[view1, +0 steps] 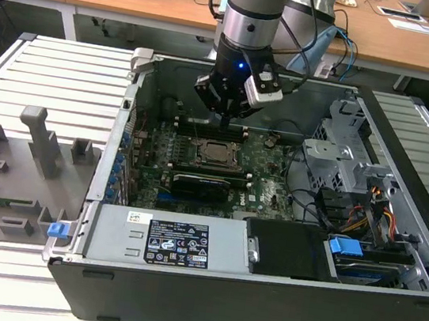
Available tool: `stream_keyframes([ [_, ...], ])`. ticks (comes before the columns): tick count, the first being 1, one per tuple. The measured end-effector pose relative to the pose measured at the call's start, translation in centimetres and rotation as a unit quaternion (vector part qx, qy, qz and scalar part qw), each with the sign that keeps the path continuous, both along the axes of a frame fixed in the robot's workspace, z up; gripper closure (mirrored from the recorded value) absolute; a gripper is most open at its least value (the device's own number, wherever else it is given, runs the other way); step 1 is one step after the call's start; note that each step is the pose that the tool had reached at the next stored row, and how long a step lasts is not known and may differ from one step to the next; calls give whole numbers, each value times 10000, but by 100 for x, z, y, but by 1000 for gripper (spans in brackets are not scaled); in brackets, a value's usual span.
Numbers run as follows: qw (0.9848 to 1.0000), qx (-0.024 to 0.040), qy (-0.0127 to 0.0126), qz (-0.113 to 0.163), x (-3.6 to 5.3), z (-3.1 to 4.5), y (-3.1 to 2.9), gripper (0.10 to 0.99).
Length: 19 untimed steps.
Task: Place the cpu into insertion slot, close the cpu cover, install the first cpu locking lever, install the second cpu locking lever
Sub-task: 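Install the first cpu locking lever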
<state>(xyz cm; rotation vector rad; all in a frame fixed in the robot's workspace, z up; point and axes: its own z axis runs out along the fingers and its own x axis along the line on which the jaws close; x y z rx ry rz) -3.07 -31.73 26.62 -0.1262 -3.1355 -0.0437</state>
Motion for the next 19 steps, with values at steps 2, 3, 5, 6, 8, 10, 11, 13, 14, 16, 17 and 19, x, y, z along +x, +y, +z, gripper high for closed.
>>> stream_keyframes([
  [2, 9999, 0, 0, 171, 0, 0, 0, 980],
  [3, 9997, 0, 0, 249, 0, 0, 0, 980],
  [5, 9993, 0, 0, 378, 0, 0, 0, 980],
  [6, 9990, 0, 0, 458, 0, 0, 0, 980],
  [8, 9985, 0, 0, 552, 0, 0, 0, 980],
  [10, 9972, 0, 0, 754, 0, -1, 0, 980],
  [11, 9959, 0, -1, 901, 0, -2, 0, 980],
  [13, 9946, 0, 0, 1041, -1, -2, 0, 980],
  [14, 9945, 1, -1, 1051, -5, -5, 0, 980],
  [16, 9945, 1, -7, 1050, -35, -9, 0, 980],
  [17, 9945, 1, -9, 1044, -47, -11, 0, 980],
  [19, 9957, 0, -10, 925, -66, -18, 3, 980],
])
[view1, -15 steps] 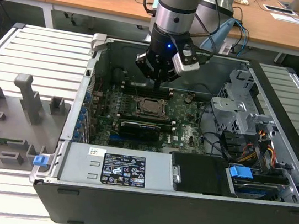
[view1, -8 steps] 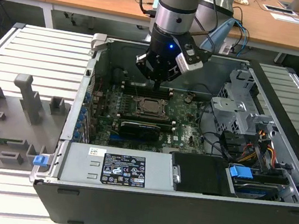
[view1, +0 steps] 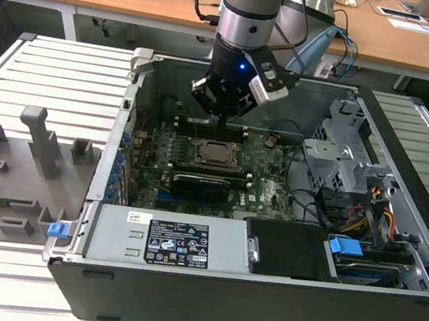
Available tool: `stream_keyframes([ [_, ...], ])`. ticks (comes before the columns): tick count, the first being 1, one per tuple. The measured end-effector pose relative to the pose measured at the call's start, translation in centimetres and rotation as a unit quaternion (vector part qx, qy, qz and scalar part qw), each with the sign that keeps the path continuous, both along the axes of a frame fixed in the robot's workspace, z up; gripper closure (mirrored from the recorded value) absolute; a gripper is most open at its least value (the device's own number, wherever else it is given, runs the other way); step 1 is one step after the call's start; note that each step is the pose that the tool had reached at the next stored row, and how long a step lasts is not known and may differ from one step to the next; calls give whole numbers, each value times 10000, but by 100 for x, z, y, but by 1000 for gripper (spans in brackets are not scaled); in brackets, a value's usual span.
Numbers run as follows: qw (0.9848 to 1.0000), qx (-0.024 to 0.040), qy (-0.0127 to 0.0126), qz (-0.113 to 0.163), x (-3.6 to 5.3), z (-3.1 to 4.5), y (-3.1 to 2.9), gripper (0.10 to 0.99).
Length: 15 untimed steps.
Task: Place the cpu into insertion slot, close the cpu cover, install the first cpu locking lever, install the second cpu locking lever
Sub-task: 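Install the first cpu locking lever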
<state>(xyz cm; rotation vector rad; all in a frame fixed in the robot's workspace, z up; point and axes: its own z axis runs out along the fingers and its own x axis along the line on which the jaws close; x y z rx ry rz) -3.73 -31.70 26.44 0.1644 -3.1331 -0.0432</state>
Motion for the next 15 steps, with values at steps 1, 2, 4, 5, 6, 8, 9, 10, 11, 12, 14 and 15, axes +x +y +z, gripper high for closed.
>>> stream_keyframes([
  [1, 10000, 0, 0, -77, -1, -4, 0, 980],
  [2, 9999, 0, 0, -122, -3, -6, 1, 980],
  [4, 9998, 0, 0, -220, -13, -9, 1, 980],
  [5, 9997, 1, 0, -229, -26, -10, 1, 980],
  [6, 9997, 3, -1, -229, -50, -10, 1, 980],
  [8, 9997, 9, -7, -230, -132, -10, 1, 980],
  [9, 9997, 10, -9, -229, -162, -10, 1, 980],
  [10, 9997, 12, -12, -229, -186, -10, 1, 980],
  [11, 9997, 17, -35, -229, -265, -10, 1, 980],
  [12, 9997, 25, -90, -229, -377, -11, 1, 980],
  [14, 9995, 32, -127, -289, -506, -14, 13, 980],
  [15, 9995, 41, -129, -291, -588, -15, 17, 980],
])
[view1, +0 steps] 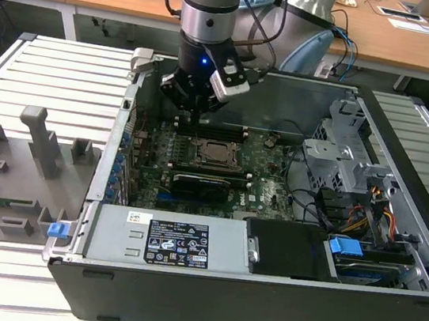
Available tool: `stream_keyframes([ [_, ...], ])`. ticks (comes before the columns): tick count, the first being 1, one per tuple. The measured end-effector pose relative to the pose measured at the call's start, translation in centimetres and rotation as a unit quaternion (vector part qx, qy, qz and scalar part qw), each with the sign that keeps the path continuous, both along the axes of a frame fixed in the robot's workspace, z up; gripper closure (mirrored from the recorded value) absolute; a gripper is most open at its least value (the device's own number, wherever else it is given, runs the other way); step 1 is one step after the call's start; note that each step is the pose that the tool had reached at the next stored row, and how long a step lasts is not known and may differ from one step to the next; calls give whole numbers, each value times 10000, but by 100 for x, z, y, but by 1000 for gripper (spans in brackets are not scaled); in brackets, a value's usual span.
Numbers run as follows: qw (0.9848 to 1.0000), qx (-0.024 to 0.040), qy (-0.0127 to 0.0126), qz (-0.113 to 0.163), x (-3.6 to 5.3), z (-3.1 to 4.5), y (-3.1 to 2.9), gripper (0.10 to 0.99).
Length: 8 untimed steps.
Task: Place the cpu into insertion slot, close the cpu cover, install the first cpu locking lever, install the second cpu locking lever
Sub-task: 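Install the first cpu locking lever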
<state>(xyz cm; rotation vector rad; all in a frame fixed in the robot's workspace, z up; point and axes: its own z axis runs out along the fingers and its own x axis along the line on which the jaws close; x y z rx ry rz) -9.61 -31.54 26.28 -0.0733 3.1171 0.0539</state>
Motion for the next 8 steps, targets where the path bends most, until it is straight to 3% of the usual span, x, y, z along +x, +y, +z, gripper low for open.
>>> stream_keyframes([
  [3, 10000, 8, 0, -1, -63, -4, 17, 980],
  [8, 10000, 10, -1, -1, -108, -28, 126, 980],
])
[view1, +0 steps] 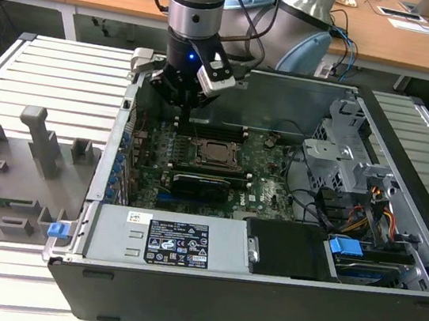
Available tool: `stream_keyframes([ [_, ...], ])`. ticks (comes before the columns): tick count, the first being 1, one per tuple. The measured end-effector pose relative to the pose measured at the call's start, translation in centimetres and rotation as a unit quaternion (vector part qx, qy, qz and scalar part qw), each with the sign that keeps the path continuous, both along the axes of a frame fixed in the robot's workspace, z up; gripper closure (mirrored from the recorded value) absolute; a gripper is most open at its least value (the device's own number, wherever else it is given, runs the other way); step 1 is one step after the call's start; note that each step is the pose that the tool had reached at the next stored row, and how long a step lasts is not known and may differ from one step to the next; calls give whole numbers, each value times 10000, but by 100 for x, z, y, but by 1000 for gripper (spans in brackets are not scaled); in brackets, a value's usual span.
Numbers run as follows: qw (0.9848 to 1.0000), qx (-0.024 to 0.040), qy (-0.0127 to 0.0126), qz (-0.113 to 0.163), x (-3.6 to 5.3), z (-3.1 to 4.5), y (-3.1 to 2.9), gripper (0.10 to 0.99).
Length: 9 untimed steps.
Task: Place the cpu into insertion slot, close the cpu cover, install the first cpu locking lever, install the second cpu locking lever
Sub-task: 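Install the first cpu locking lever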
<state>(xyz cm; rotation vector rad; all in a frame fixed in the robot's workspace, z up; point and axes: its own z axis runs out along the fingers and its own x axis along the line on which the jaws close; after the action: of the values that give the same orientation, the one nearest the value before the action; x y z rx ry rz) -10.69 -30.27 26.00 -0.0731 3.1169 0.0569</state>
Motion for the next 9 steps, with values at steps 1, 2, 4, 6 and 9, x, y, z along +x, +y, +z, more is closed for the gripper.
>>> stream_keyframes([
  [1, 10000, 0, 0, 0, -2, -4, 14, 980],
  [2, 10000, 0, 0, 0, -2, -8, 26, 980],
  [4, 10000, 0, 0, 1, -3, -17, 67, 980],
  [6, 10000, 0, 0, 0, -3, -25, 105, 980],
  [9, 10000, 0, 0, 0, 0, -30, 137, 980],
])
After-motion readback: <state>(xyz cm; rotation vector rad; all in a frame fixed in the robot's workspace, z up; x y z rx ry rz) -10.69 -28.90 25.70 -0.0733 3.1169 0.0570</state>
